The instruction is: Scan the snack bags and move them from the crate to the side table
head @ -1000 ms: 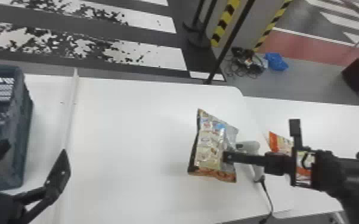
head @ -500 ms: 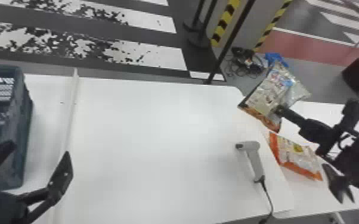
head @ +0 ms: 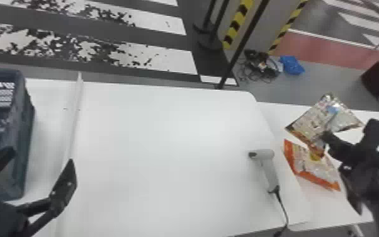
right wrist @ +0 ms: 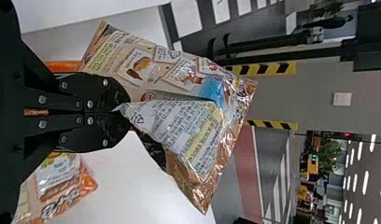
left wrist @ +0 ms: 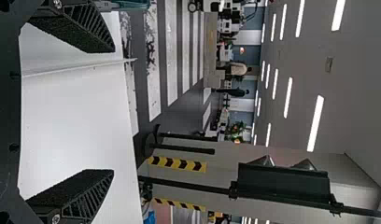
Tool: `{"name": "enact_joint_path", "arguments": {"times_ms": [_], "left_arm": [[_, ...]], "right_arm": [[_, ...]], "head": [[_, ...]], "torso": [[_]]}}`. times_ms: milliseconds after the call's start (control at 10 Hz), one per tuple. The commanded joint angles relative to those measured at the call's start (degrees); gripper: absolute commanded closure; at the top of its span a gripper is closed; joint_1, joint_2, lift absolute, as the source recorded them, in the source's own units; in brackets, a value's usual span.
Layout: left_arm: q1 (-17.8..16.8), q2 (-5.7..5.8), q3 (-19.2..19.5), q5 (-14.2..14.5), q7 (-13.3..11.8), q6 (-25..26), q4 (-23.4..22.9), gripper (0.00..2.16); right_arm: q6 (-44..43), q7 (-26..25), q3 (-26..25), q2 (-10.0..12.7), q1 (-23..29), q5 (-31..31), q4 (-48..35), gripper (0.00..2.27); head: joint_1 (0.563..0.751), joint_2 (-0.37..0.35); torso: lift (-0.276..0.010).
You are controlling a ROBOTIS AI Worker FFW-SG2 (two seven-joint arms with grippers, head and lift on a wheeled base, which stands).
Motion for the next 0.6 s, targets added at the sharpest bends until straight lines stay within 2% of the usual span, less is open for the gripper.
{"name": "enact_joint_path", "arguments": {"times_ms": [0, 200, 300, 400, 500], "left_arm": [[0.1, 0.27, 0.15, 0.0, 0.0, -0.19, 0.12, 0.07], [0.54, 0.53, -0.11, 0.09, -0.09, -0.89, -0.14, 0.07], [0.63, 0.53, -0.29, 0.09, -0.09, -0.89, -0.23, 0.07], [0.63, 0.44, -0.55, 0.09, 0.08, -0.89, -0.4, 0.07], [0.63, 0.44, -0.99, 0.0, 0.35, -0.89, -0.58, 0.07]], "right_arm": [[-2.27, -2.35, 4.26, -0.79, -1.97, 3.77, 6.3, 2.13], [-2.27, -2.44, 6.28, -1.4, -3.99, 5.44, 10.78, 2.02], [-2.27, -2.44, 7.07, -1.23, -3.99, 5.27, 10.69, 0.94], [-2.27, -2.44, 7.07, -1.31, -3.55, 4.83, 9.99, 0.0], [-1.04, -3.06, 6.63, -1.31, -1.88, 3.25, 7.18, 0.0]], "head": [[0.695, -0.35], [0.695, -0.35], [0.695, -0.35], [0.695, -0.35], [0.695, -0.35]], "torso": [[-0.087], [-0.087], [-0.087], [-0.087], [-0.087]]}}
